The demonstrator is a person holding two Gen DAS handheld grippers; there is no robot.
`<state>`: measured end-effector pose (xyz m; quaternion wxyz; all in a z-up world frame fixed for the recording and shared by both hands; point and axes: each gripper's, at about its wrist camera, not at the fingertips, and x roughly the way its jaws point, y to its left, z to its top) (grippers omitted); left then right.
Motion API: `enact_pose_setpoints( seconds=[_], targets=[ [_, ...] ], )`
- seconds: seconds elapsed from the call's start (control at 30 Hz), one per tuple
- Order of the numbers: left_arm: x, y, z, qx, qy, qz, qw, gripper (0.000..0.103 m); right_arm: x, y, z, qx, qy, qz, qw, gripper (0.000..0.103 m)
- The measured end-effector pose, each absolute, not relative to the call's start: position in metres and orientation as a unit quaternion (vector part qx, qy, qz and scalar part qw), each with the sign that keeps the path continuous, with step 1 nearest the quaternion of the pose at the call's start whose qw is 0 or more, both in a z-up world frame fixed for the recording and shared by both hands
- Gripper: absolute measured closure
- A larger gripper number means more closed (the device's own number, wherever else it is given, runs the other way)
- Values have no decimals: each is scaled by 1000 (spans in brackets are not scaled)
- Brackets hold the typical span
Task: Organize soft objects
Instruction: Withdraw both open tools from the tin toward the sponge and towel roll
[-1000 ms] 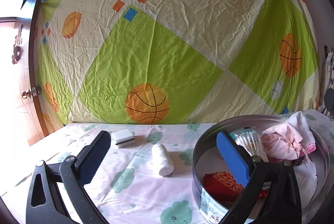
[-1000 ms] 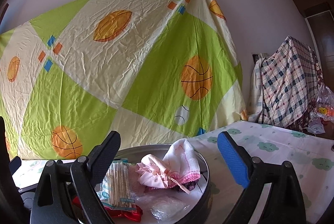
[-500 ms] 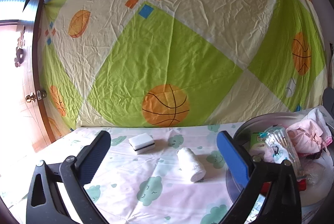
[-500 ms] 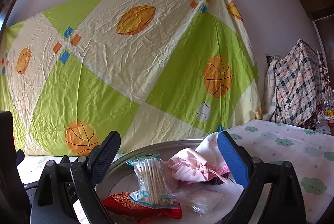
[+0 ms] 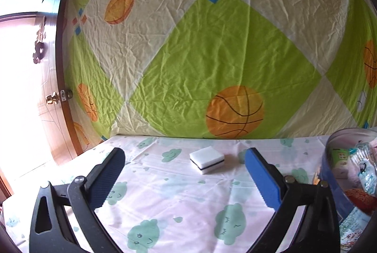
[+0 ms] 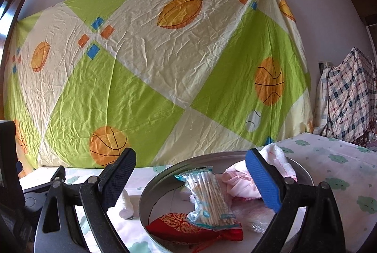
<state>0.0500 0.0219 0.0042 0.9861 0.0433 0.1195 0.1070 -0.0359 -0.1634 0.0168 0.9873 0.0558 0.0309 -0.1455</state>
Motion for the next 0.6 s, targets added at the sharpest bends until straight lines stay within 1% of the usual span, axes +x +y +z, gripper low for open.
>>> enact_pose_setpoints(
  seconds=[0.27,0.47,0.53,0.6],
  targets=[
    [72,70,-2,14,147,152,977,0,-14,-135,13,38,61,-106,992,8],
    [83,95,-5,2,157,178,972,0,19,-104,6,2,112,-59,992,8],
    [87,102,-6,-5,164,182,969,0,30,-95,2,-10,129,-45,991,11],
    [90,107,-6,0,165,191,967,0,41,-86,0,-21,143,-28,989,21]
  ],
)
